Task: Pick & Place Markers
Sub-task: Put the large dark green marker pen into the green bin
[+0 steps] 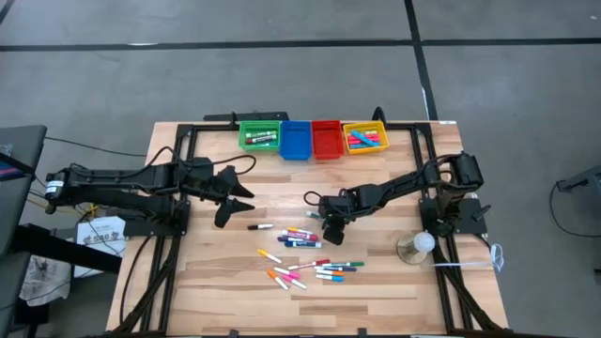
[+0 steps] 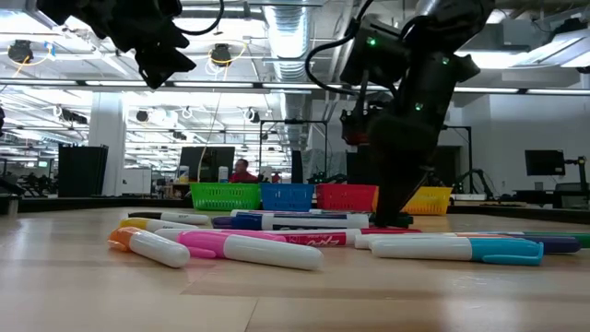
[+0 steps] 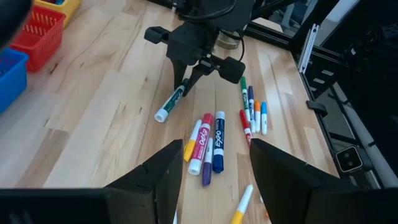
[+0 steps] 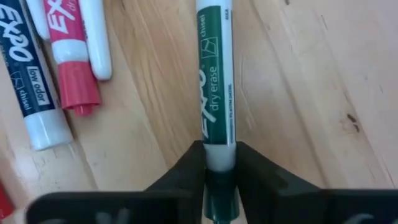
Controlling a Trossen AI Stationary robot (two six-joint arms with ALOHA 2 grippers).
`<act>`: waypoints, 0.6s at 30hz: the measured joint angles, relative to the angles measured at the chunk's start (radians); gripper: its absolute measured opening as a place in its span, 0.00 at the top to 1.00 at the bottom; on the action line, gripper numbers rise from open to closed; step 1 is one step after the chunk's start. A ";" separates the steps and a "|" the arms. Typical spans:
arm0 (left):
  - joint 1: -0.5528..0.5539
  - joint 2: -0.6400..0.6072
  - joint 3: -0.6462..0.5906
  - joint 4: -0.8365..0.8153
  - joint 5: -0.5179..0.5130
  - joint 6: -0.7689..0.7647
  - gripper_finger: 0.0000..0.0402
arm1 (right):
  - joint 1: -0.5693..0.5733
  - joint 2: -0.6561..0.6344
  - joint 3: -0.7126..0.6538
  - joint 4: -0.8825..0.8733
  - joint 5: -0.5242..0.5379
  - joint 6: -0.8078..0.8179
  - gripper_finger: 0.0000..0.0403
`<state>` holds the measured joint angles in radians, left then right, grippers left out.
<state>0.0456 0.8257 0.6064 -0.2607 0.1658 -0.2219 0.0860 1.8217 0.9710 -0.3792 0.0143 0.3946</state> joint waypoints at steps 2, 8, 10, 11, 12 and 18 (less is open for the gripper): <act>0.000 0.000 0.000 0.000 0.000 0.000 0.54 | 0.000 0.000 0.005 0.001 -0.006 0.000 0.89; 0.000 0.000 0.000 0.001 -0.001 0.004 0.54 | -0.005 0.008 0.055 -0.053 -0.019 0.000 0.88; 0.000 0.000 0.000 0.002 -0.008 0.005 0.54 | -0.004 0.010 0.081 -0.063 -0.031 0.000 0.85; 0.000 0.000 0.000 0.005 -0.010 0.005 0.54 | -0.006 0.010 0.097 -0.072 -0.032 0.000 0.84; 0.000 0.000 0.000 0.008 -0.018 0.009 0.54 | -0.009 0.009 0.117 -0.082 -0.033 0.000 0.84; 0.000 0.000 0.000 0.009 -0.126 0.150 0.54 | -0.017 0.007 0.228 -0.137 -0.019 -0.010 0.87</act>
<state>0.0456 0.8257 0.6067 -0.2516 0.0402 -0.0722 0.0689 1.8290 1.1988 -0.5160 -0.0043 0.3847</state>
